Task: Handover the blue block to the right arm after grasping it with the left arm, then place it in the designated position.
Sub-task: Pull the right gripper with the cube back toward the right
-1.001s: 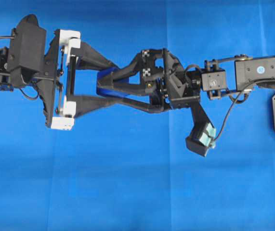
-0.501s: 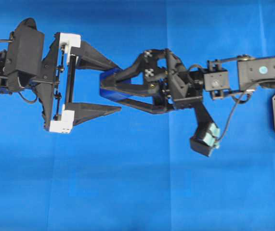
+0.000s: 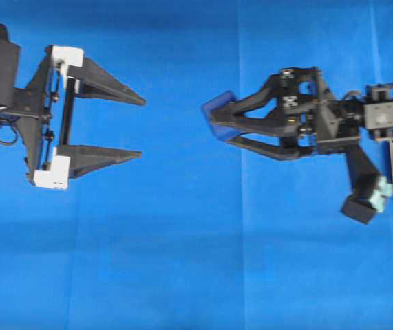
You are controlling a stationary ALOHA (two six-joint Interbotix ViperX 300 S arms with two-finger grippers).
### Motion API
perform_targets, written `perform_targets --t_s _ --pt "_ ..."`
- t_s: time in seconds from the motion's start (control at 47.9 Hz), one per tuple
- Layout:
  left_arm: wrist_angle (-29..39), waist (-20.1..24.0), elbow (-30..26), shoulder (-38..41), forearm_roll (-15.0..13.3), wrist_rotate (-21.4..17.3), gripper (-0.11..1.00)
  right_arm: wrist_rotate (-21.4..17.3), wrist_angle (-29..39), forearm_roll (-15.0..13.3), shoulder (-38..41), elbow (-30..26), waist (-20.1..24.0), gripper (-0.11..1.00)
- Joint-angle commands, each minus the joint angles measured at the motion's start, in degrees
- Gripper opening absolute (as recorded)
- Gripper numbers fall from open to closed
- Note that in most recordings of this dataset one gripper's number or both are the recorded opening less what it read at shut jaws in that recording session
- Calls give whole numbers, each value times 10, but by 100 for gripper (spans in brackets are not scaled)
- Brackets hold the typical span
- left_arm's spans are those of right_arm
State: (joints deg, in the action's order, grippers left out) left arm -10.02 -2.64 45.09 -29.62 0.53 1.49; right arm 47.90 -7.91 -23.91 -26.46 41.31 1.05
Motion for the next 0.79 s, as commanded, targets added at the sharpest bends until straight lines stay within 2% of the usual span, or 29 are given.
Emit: perform_targets --t_s 0.0,0.229,0.668,0.772 --pt "0 2 3 -23 1 1 93 -1 11 2 -25 1 7 38" --pt "9 2 11 -37 1 10 93 -1 45 5 -55 14 18 35" --pt "11 2 7 -31 1 10 93 -2 45 11 -56 14 21 34" --pt "12 2 6 -28 1 4 93 -11 47 35 -56 14 21 34"
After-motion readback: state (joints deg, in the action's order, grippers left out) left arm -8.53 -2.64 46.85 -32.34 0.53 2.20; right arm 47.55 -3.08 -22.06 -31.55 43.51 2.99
